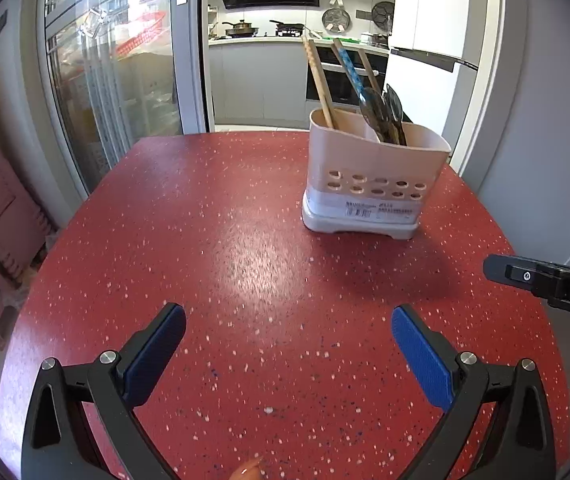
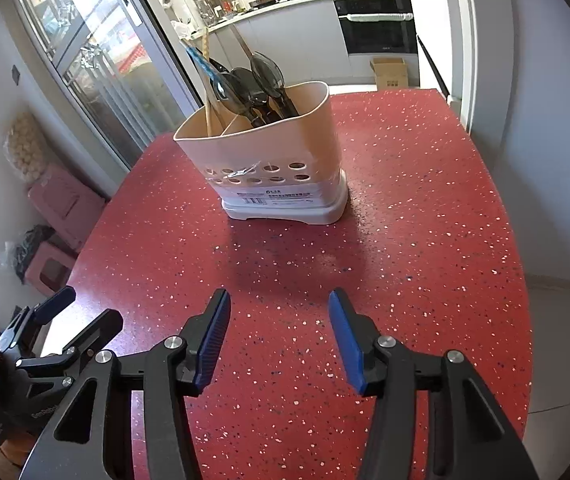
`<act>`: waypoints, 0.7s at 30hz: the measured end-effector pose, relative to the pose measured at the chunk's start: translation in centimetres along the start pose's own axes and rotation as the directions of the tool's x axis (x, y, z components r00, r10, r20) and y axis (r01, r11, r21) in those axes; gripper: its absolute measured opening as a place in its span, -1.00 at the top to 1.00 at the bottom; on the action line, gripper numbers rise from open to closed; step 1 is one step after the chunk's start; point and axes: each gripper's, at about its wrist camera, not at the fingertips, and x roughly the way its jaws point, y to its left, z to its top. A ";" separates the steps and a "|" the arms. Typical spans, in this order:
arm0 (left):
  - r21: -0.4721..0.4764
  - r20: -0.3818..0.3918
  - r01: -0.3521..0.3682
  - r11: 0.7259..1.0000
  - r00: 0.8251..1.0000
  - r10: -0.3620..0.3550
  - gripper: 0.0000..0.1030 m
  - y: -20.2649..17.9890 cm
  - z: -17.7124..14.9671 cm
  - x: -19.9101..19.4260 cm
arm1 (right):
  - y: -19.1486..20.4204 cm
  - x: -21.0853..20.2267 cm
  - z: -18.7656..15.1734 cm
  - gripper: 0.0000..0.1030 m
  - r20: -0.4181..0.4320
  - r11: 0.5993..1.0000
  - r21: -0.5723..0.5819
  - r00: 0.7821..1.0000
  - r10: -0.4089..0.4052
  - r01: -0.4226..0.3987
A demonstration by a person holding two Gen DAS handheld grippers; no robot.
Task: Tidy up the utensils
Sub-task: 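Withdraw both open grippers back from the caddy over the table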
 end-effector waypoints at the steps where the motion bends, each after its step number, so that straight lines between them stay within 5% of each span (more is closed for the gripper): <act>1: 0.001 -0.005 0.002 1.000 1.000 -0.002 -1.00 0.0 -0.3 -0.1 | 0.2 -0.1 -0.3 -0.16 0.005 1.000 -0.004 1.000 -0.003 0.003; 9: -0.027 -0.012 -0.036 0.999 0.999 0.035 -1.00 0.7 -3.1 -1.1 | 1.1 -1.2 -2.8 -0.57 0.048 0.999 -0.038 0.998 -0.030 0.032; 21: -0.055 -0.013 -0.091 0.994 0.996 0.091 -1.00 0.9 -7.8 -4.1 | 1.0 -2.0 -7.8 -0.84 0.136 0.996 0.007 0.987 -0.085 0.085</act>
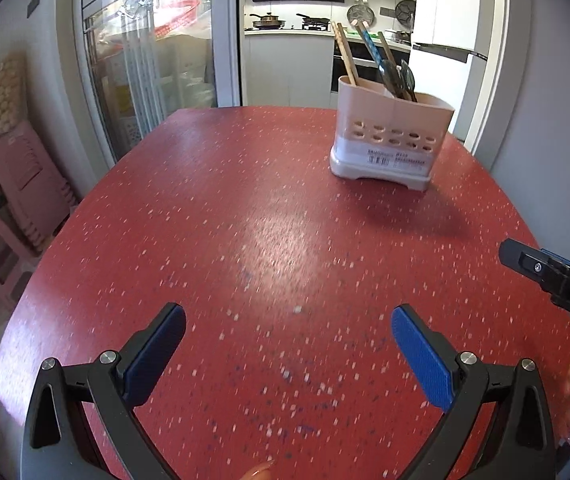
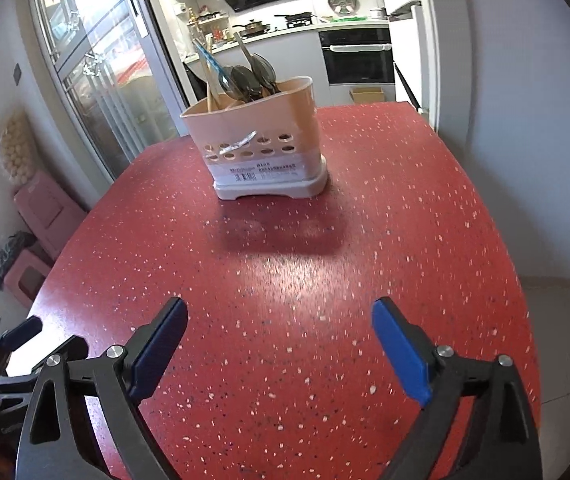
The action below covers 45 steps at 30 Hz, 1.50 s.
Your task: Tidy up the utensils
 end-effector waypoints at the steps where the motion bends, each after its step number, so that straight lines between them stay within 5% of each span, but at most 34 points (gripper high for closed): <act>1: -0.002 -0.001 -0.005 1.000 1.000 0.005 -1.00 0.0 -0.4 -0.2 | -0.1 0.0 -0.4 -0.85 0.000 1.000 0.001 1.000 -0.004 0.004; 3: -0.008 -0.009 -0.010 1.000 1.000 0.010 -1.00 0.0 -1.1 -0.3 | -0.3 -0.1 -1.1 -0.99 0.002 1.000 0.003 1.000 -0.009 0.009; 22: 0.021 0.021 -0.016 1.000 1.000 0.016 -1.00 -2.4 -2.4 -3.9 | -2.7 -4.6 -2.3 -1.00 0.114 0.997 0.055 0.992 -0.052 0.046; 29: 0.024 0.112 0.018 1.000 0.993 -0.021 -1.00 -2.1 1.1 -4.8 | -1.8 -6.9 0.0 -1.00 0.260 0.992 0.020 0.957 -0.126 0.125; 37: 0.022 0.232 0.003 1.000 0.973 -0.008 -1.00 -1.4 5.9 -4.2 | -0.8 -6.0 3.5 -1.00 0.309 0.976 -0.007 0.929 -0.204 0.217; 45: -0.044 0.245 0.045 0.998 0.969 -0.033 -1.00 -0.9 9.0 -2.0 | -0.6 -4.6 5.4 -1.00 0.316 0.969 -0.024 0.922 -0.226 0.245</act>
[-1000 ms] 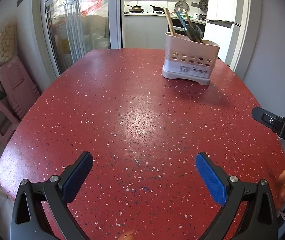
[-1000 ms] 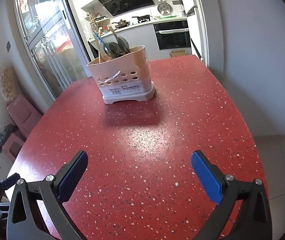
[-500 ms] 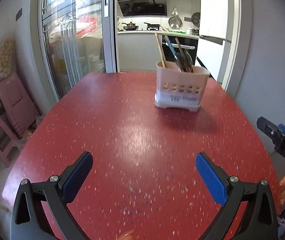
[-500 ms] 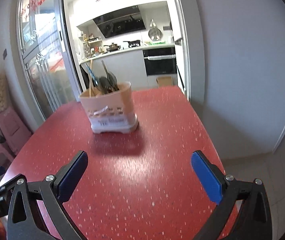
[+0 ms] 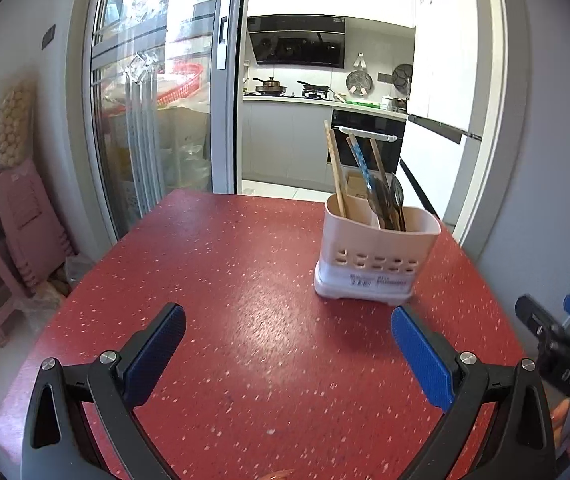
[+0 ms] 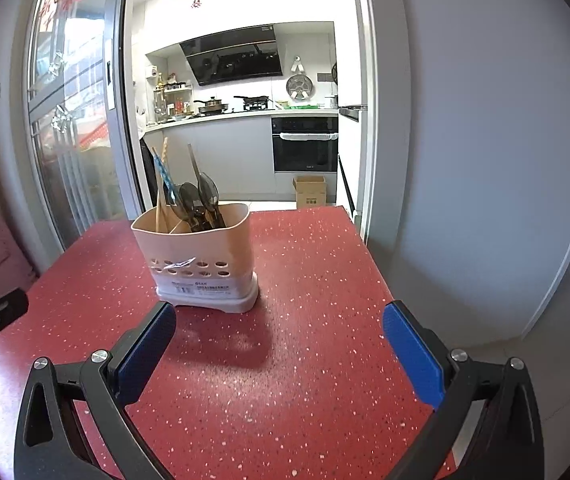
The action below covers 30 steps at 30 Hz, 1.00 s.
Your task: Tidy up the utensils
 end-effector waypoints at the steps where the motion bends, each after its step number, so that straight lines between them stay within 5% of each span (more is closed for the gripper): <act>1: -0.003 0.003 0.001 1.000 1.000 -0.001 -1.00 0.0 0.2 0.3 | 0.1 0.3 0.2 -1.00 0.001 1.000 -0.004 1.000 0.006 -0.006; 20: 0.070 0.030 -0.061 0.996 0.998 0.059 -1.00 -0.7 1.3 5.2 | 2.7 4.5 2.1 -1.00 0.021 0.999 -0.036 1.000 0.015 -0.015; 30: 0.085 0.049 -0.025 0.996 0.999 0.021 -1.00 -1.5 1.8 5.7 | 3.1 5.3 1.8 -1.00 0.026 0.998 -0.052 0.999 0.026 -0.024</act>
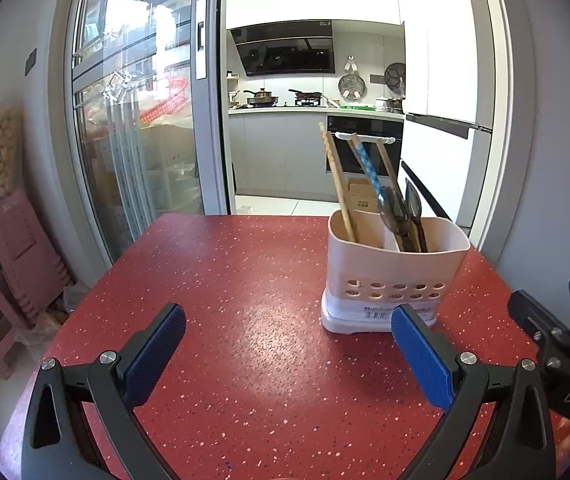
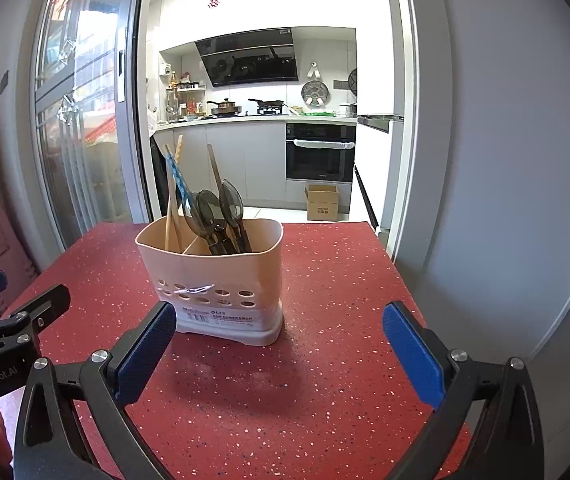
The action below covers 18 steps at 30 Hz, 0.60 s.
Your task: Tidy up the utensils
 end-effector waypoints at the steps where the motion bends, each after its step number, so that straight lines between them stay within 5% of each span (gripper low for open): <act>1: 0.000 0.001 0.001 1.000 1.000 -0.001 -1.00 -0.1 0.1 0.0 | 0.1 0.1 0.0 -1.00 0.001 1.000 -0.003 1.000 -0.002 0.002; 18: 0.003 -0.011 -0.022 1.000 1.000 0.022 -1.00 -0.3 -1.3 2.0 | -0.2 0.9 -0.7 -1.00 0.040 0.998 0.016 0.997 -0.062 0.061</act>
